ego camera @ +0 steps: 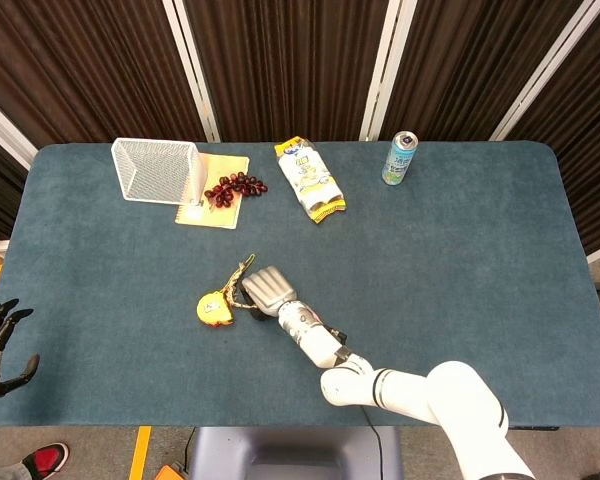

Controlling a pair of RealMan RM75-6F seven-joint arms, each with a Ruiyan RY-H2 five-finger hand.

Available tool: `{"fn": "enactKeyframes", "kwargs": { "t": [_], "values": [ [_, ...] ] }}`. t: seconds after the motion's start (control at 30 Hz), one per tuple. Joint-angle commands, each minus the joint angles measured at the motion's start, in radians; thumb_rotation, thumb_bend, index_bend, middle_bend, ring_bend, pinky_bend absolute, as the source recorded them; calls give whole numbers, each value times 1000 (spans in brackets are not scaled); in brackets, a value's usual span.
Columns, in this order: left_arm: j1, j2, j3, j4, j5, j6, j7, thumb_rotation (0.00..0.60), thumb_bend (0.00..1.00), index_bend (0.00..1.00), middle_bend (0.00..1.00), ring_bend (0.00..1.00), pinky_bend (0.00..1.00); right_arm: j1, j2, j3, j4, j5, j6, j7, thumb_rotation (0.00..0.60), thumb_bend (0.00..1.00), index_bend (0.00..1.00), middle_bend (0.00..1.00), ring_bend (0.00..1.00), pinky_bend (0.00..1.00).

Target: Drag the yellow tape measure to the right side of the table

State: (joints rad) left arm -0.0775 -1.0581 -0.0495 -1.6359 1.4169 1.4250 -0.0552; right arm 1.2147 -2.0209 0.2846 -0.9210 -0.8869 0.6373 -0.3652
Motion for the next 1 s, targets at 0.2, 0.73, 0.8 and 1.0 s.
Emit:
{"fn": "enactKeyframes", "kwargs": {
  "t": [0.2,0.73,0.8,1.0],
  "values": [
    [-2,-1,1,0,0,-3,1,600,383,186,77,7,215,-11,-11,0,41,-21,0,16,600,598,775,1000,905,1000],
    [-3,-1,3,1,5,-2,0,600,384,186,77,7,215,-67,43,-14,16,-94,40,44,600,888,909,1000,904,1000],
    [-4,-3,3,1,6,-3,2,600,383,186,77,7,215,-82,66,-19,-5,-108,49,54,600,915,920,1000,905,1000],
    [-8,-5,7,0,13,-9,7,600,384,186,78,7,215,-147,164,-44,-92,-166,103,86,600,924,925,1000,905,1000]
  ]
}}
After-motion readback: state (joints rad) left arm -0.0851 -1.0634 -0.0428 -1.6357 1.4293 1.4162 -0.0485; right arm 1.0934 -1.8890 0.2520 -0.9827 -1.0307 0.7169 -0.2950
